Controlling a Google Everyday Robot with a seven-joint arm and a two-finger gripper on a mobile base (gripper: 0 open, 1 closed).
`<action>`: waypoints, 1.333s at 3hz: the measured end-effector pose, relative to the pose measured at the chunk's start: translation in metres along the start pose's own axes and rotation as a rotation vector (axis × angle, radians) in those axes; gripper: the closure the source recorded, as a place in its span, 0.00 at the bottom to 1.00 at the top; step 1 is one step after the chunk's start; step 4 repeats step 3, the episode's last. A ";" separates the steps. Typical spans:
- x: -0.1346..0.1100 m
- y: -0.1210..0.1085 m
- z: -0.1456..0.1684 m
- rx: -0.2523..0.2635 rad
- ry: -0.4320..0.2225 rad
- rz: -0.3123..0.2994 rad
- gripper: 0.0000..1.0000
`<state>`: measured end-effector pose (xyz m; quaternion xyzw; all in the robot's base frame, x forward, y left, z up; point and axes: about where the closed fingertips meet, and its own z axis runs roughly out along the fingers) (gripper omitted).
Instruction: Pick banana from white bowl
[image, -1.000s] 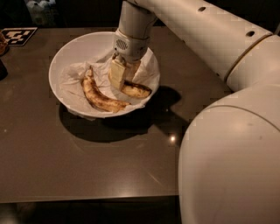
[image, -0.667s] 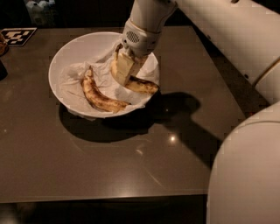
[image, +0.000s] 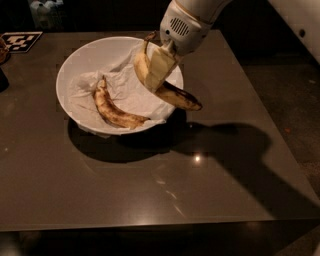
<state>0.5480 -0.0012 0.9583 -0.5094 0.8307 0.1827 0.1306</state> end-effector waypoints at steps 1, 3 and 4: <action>0.014 0.019 -0.026 0.018 -0.024 -0.053 1.00; 0.039 0.045 -0.057 0.049 -0.034 -0.100 1.00; 0.039 0.045 -0.057 0.049 -0.034 -0.100 1.00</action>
Offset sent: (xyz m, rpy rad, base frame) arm -0.0765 -0.0523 0.0551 -0.0123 -0.1045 0.0851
